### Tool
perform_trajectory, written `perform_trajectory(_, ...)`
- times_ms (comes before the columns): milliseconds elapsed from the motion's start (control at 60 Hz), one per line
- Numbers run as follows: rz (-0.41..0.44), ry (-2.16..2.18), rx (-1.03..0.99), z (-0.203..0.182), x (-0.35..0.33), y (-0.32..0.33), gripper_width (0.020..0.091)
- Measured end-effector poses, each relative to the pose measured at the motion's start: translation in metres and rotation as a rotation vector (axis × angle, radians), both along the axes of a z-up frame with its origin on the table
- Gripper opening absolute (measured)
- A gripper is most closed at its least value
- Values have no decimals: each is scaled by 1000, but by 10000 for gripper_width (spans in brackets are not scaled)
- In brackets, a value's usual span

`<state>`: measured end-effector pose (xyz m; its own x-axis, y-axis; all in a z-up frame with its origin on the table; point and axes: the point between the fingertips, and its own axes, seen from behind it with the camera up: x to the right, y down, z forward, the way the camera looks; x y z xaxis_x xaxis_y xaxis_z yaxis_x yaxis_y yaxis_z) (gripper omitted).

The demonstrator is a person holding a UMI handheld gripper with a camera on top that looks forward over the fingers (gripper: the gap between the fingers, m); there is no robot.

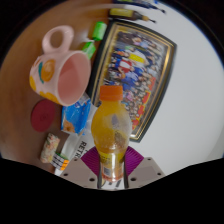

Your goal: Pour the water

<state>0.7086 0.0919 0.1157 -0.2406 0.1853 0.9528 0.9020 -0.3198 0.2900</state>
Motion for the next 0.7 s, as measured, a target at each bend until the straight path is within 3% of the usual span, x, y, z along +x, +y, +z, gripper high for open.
perform_trajectory(383, 67, -97, -44, -6, -9, 22, 293)
perform_trajectory(700, -16, 929, 93, 5, -18, 1, 292)
